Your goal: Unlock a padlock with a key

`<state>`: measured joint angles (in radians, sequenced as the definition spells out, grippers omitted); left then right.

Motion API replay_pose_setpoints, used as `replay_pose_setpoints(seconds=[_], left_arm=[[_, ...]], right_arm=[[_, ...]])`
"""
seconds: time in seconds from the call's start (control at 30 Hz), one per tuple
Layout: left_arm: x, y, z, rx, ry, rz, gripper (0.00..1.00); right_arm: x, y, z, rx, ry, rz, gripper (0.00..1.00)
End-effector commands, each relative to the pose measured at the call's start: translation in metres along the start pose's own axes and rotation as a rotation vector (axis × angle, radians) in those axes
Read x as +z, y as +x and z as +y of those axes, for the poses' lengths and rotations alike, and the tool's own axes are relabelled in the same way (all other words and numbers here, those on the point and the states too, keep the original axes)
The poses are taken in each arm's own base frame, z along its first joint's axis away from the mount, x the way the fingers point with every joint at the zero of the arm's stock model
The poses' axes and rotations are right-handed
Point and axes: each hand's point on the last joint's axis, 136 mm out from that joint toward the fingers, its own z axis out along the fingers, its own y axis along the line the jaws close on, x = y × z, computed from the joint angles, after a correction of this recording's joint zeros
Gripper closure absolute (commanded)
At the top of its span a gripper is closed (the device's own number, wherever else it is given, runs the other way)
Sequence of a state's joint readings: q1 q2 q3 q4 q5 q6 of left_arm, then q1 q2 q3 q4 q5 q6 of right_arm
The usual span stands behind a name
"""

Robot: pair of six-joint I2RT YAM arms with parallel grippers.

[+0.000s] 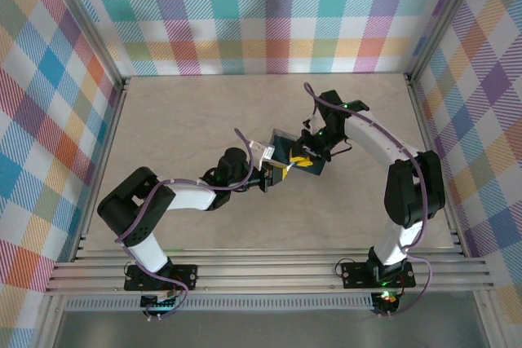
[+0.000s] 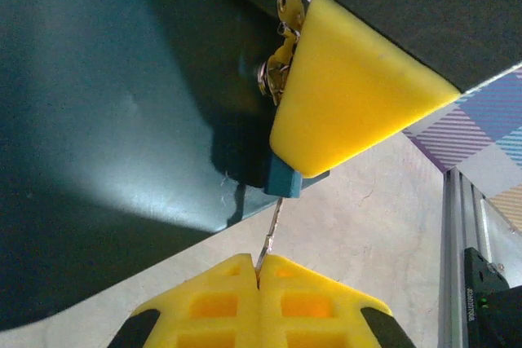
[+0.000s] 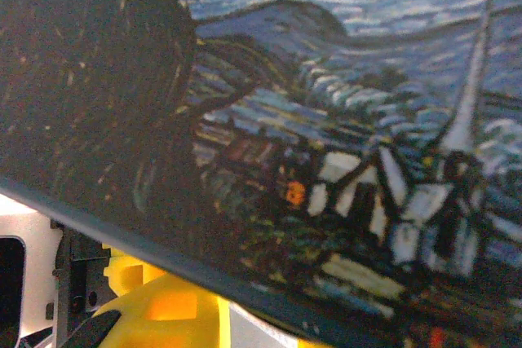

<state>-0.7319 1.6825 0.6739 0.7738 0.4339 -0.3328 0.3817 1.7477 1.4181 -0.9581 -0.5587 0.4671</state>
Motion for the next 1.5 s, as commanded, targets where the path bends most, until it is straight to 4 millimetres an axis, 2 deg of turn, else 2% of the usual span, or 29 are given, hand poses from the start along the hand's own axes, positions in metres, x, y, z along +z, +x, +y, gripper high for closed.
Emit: replay_pose_setpoints(seconds=[0.0, 0.23, 0.5, 0.93, 1.23, 1.47], left_arm=[[0.007, -0.023, -0.012, -0.006, 0.045, -0.067, 1.00], [0.011, -0.029, -0.014, -0.069, 0.083, -0.111, 1.00], [0.016, -0.029, -0.008, -0.114, 0.097, -0.159, 1.00], [0.018, -0.044, -0.018, -0.091, 0.130, -0.184, 1.00], [0.017, -0.065, -0.027, -0.095, 0.210, -0.236, 1.00], [0.007, -0.076, -0.029, -0.154, 0.307, -0.261, 1.00]], right_arm=[[0.001, 0.000, 0.004, -0.008, -0.027, 0.004, 1.00], [0.000, -0.001, 0.007, -0.004, -0.044, -0.006, 1.00], [0.002, -0.001, 0.014, 0.027, -0.093, 0.010, 1.00], [0.006, 0.002, 0.006, 0.028, -0.059, 0.031, 1.00], [0.019, -0.001, 0.000, 0.037, -0.076, 0.039, 1.00], [0.032, 0.003, -0.011, 0.006, -0.090, 0.051, 1.00]])
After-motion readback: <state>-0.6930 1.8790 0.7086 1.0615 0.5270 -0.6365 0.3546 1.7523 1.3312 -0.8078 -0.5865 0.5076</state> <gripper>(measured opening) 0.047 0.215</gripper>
